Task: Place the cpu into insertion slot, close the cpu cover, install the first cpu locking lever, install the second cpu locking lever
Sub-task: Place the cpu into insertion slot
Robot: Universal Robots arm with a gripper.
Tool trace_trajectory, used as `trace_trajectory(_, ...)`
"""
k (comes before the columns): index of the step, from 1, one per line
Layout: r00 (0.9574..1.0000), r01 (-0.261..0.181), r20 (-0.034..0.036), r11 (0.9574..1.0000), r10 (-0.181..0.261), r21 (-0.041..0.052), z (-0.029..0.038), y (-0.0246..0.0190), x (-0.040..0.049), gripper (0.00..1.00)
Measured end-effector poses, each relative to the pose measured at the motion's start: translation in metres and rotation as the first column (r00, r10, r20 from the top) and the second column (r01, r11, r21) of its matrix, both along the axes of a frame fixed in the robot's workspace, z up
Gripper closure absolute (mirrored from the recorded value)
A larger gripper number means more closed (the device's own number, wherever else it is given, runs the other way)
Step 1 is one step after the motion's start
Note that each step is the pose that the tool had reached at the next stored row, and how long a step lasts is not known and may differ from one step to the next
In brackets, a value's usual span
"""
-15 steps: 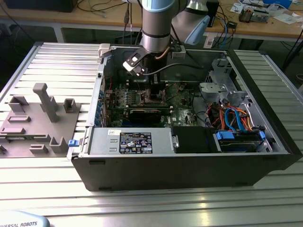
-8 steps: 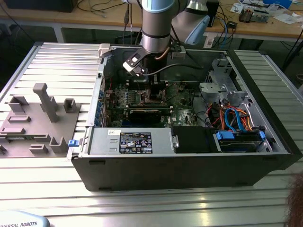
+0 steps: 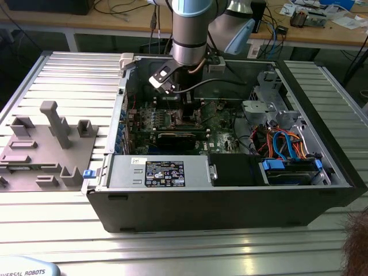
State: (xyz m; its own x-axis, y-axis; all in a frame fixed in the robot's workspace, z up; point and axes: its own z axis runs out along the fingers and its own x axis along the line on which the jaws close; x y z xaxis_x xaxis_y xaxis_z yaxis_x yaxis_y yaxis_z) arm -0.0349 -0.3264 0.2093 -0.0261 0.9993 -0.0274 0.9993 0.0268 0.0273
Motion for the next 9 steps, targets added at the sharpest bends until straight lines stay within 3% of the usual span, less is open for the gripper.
trace_trajectory(9,1.0,0.0,-0.0001,1.0,0.0,-0.0001,-0.0018,-0.0002,0.0,0.46)
